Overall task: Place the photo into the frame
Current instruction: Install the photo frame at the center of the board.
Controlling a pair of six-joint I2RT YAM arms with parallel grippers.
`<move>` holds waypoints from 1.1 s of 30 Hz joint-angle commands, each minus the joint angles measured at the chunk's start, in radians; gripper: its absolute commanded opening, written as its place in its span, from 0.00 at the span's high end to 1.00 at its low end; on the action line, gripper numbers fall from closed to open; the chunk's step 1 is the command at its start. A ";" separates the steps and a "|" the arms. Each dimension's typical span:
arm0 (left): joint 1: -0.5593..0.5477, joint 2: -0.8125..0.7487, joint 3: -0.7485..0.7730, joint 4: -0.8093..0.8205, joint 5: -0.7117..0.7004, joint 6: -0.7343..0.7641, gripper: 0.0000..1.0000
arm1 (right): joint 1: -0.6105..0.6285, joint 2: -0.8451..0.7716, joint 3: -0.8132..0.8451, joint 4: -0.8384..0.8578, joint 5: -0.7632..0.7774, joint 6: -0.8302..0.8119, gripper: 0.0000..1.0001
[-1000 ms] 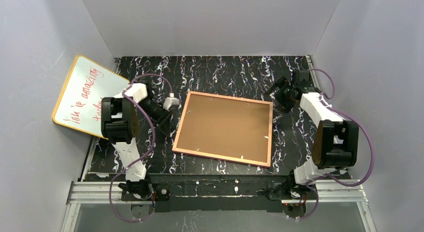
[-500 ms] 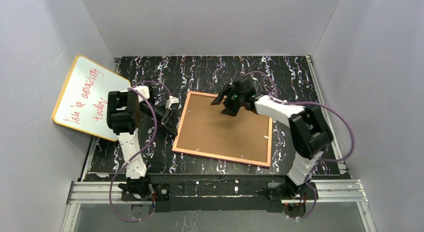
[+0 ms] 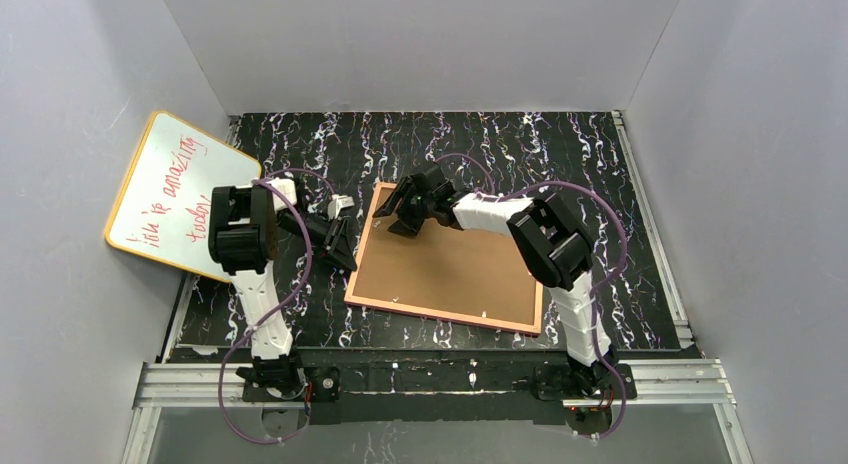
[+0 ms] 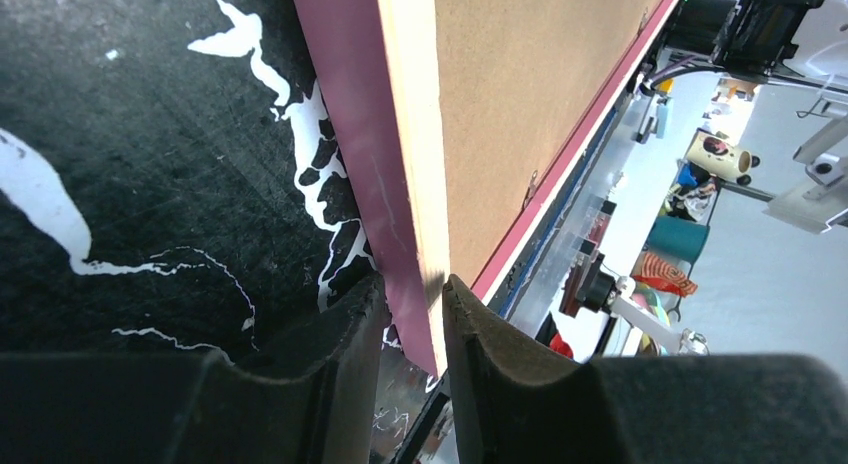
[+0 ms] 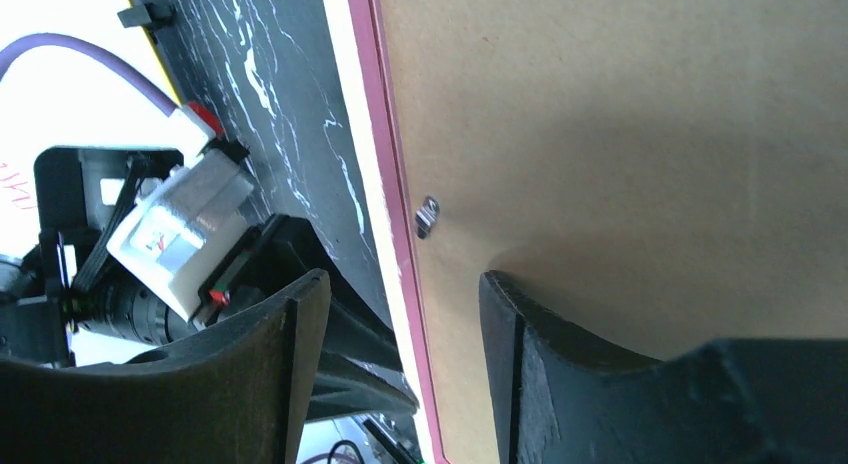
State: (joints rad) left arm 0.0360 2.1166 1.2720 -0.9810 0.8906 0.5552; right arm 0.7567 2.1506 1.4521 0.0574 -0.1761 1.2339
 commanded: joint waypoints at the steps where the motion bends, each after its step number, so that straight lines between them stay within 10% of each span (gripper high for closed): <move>1: -0.008 -0.047 -0.050 0.184 -0.142 -0.047 0.72 | 0.003 0.049 0.065 0.053 -0.007 0.044 0.36; 33: -0.022 -0.075 -0.092 0.243 -0.187 -0.060 0.73 | 0.036 0.084 0.084 0.043 -0.006 0.116 0.36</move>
State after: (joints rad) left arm 0.0223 2.0403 1.2049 -0.8711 0.8463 0.4446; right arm 0.7822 2.2299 1.5204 0.1261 -0.2043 1.3369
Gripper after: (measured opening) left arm 0.272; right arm 0.641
